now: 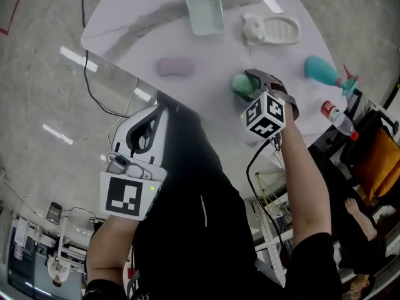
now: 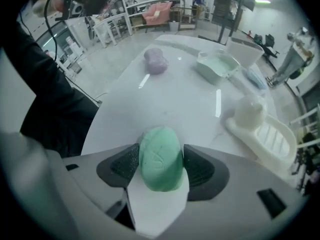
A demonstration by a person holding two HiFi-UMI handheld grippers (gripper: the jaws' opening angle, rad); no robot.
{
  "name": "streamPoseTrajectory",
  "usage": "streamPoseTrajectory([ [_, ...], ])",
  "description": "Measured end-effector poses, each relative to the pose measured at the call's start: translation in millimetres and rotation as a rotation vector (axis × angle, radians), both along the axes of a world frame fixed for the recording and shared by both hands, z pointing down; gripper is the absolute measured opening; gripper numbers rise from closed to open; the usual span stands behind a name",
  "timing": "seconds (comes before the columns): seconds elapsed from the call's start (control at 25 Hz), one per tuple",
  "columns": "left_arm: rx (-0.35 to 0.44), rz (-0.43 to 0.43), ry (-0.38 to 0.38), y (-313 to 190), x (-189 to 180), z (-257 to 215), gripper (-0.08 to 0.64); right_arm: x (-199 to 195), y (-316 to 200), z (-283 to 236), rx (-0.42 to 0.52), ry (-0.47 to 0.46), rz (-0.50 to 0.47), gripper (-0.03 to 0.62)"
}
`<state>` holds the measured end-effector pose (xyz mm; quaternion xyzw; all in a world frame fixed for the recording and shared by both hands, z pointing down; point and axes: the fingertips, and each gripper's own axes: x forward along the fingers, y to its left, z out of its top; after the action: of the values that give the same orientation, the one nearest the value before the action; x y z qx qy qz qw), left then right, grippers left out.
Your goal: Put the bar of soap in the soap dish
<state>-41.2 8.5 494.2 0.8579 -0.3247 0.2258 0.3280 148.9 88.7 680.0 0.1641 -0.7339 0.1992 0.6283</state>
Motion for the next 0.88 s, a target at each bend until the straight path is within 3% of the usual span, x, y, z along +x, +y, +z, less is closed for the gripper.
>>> streamPoseTrajectory([
  [0.2,0.004,0.046,-0.005,3.5,7.5,-5.0,0.008,7.5,5.4,-11.9,0.011,-0.048,0.179,0.291],
  [0.56,0.01,0.109,0.014,-0.9,34.3,-13.5,0.008,37.4,-33.9,-61.1,0.098,-0.257,0.663,0.291],
  [0.88,0.042,0.17,0.02,-15.4,67.4,-26.4,0.008,73.6,-56.6,-87.0,0.192,-0.268,0.73,0.29],
])
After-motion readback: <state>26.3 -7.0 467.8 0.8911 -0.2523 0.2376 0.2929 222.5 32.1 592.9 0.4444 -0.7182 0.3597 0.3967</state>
